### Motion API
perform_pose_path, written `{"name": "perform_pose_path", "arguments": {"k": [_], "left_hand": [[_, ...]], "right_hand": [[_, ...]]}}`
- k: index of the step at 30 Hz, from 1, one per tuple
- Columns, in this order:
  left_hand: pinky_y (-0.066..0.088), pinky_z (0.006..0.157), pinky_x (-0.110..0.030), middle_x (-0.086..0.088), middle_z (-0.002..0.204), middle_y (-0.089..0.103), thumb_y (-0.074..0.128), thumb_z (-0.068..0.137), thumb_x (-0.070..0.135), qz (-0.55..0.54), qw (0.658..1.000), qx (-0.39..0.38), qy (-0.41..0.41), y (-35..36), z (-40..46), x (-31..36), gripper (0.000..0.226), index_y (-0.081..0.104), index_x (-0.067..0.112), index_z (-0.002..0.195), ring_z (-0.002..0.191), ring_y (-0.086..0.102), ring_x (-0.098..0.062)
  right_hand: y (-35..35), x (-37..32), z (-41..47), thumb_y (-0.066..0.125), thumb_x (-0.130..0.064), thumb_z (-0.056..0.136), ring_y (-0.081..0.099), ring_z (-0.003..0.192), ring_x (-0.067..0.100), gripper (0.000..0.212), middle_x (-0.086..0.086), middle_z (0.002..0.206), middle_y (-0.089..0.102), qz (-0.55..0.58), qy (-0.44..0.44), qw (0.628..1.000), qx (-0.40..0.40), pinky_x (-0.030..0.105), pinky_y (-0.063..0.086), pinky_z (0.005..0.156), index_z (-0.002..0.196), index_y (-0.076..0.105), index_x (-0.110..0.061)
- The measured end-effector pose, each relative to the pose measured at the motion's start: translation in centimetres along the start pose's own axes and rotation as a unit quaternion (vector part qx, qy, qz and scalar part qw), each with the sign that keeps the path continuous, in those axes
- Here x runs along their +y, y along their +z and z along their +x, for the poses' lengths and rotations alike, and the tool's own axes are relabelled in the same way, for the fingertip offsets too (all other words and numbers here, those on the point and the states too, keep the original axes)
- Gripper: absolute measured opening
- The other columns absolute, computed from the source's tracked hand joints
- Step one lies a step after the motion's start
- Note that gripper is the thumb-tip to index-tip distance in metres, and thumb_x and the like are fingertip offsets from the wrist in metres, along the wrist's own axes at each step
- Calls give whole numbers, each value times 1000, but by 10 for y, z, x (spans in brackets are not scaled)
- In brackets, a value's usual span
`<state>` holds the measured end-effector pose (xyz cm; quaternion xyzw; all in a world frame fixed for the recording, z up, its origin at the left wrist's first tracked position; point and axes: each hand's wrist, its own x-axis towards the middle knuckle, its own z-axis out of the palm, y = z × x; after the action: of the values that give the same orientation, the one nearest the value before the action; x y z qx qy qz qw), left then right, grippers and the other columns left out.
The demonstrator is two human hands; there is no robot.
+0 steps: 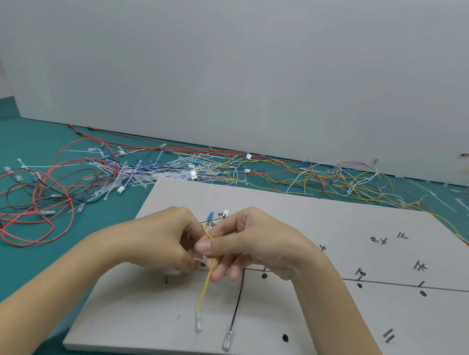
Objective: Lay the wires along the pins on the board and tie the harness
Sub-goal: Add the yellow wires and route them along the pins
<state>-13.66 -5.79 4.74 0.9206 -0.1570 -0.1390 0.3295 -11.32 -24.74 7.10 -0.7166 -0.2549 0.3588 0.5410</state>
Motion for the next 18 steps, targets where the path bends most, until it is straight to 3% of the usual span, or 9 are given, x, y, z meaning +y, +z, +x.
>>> {"name": "perform_pose_path", "arguments": {"k": [6, 12, 15, 18], "left_hand": [[44, 58, -30, -4, 63, 65, 70, 64, 15, 3, 1000, 3, -16, -4, 1, 0, 14, 69, 28, 60, 56, 50, -13], [37, 55, -23, 1, 62, 67, 70, 60, 21, -10, 1000, -1, -25, -7, 0, 1, 9, 73, 30, 60, 54, 46, -7], [31, 47, -20, 8, 48, 53, 71, 58, 19, -37, 999, 7, -24, -11, 0, -2, 7, 73, 25, 61, 48, 40, -7], [27, 50, -22, 0, 51, 53, 70, 55, 22, -57, 998, -1, -27, -14, 1, -5, 11, 74, 21, 65, 50, 39, -12]], "right_hand": [[-7, -4, -8, 55, -19, 97, 60, 42, 11, 24, 2, 54, 62, -62, 18, 998, -22, 17, 39, 35, 100, 69, 1], [-16, -7, -14, 50, -17, 98, 57, 38, 15, 25, 6, 50, 60, -85, 56, 995, -12, 17, 36, 33, 83, 66, -7], [-17, -6, -15, 51, -14, 95, 57, 38, 17, 23, 8, 50, 60, -113, 82, 990, -16, 18, 36, 34, 79, 65, -6], [-11, -5, -12, 51, -13, 93, 55, 37, 17, 22, 7, 50, 60, -160, 118, 979, -39, 18, 35, 35, 76, 64, -7]]}}
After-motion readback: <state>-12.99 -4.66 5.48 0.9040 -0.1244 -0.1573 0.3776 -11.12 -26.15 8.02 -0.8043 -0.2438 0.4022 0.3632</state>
